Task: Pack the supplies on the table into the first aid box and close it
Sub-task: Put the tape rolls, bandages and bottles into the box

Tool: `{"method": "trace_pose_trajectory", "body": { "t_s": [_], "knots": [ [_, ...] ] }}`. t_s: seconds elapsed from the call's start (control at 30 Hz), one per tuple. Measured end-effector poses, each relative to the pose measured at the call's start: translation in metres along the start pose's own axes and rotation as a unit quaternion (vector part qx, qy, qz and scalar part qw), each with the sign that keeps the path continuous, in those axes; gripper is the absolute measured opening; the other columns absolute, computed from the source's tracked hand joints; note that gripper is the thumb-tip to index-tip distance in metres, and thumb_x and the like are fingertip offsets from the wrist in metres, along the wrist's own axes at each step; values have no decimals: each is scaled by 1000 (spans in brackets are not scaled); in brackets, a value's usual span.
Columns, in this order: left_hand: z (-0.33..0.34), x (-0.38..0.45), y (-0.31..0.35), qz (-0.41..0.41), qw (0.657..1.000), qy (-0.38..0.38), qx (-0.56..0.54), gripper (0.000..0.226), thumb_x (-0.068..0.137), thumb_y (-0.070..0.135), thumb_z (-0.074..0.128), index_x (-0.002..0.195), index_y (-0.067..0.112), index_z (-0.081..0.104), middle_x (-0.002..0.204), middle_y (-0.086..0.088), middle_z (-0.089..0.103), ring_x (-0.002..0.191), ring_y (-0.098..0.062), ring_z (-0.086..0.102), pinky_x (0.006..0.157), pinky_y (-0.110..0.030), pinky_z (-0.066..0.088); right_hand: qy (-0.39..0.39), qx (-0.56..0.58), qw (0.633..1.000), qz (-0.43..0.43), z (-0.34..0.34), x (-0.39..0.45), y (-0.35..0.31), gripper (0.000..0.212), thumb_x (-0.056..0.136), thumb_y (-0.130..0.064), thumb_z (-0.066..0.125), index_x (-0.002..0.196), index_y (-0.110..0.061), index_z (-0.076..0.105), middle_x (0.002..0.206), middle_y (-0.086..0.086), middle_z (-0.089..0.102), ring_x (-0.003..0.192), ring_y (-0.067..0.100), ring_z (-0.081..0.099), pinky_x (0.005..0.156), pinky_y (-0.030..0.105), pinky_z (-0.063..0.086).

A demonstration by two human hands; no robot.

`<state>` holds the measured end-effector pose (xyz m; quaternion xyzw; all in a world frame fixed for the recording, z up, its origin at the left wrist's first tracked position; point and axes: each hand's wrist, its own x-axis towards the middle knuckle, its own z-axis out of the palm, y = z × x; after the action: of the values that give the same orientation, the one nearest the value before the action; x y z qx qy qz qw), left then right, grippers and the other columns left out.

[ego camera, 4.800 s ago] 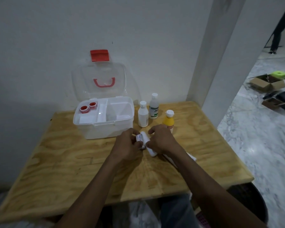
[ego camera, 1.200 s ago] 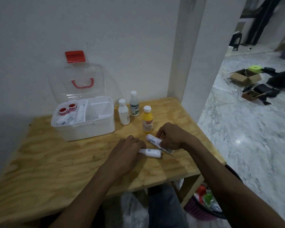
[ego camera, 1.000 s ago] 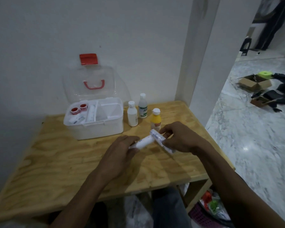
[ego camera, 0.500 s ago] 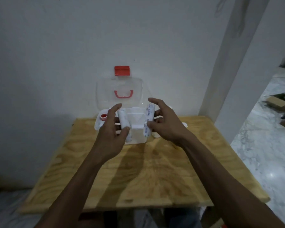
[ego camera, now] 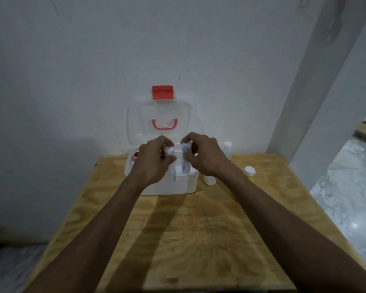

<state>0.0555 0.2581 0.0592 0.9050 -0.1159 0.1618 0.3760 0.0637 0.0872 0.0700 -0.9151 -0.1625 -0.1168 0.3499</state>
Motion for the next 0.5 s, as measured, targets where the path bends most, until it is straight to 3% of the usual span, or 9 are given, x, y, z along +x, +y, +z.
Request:
{"method": "trace_pose_trajectory", "body": {
  "t_s": [0.1, 0.2, 0.27, 0.5],
  "knots": [
    [6, 1, -4, -11, 999, -32, 28, 30, 78, 13, 78, 105, 12, 65, 101, -1, 69, 77, -11, 65, 63, -7, 44, -45, -33, 998, 13, 7, 2, 5, 30, 83, -13, 71, 112, -15, 65, 108, 11, 68, 94, 26, 64, 82, 40, 56],
    [10, 2, -6, -13, 996, -74, 52, 34, 77, 13, 79, 108, 13, 66, 103, -3, 71, 85, -19, 68, 77, -31, 57, -83, -64, 994, 26, 11, 5, 6, 35, 79, -10, 74, 113, -13, 66, 114, 11, 66, 101, 28, 61, 85, 38, 54],
    [10, 4, -6, -8, 993, -87, 74, 35, 76, 14, 79, 108, 15, 66, 103, -5, 72, 87, -21, 68, 81, -40, 58, -97, -79, 992, 30, 12, 8, 6, 34, 79, -11, 74, 112, -12, 66, 116, 11, 65, 102, 28, 59, 83, 34, 51],
    [12, 6, 6, 29, 982, -135, 127, 31, 84, 17, 73, 114, 12, 66, 108, -7, 72, 95, -23, 67, 78, -28, 49, -146, -78, 986, 29, 6, 13, 0, 32, 82, -21, 72, 112, -8, 68, 110, 9, 68, 98, 27, 64, 84, 35, 53]
  ]
}}
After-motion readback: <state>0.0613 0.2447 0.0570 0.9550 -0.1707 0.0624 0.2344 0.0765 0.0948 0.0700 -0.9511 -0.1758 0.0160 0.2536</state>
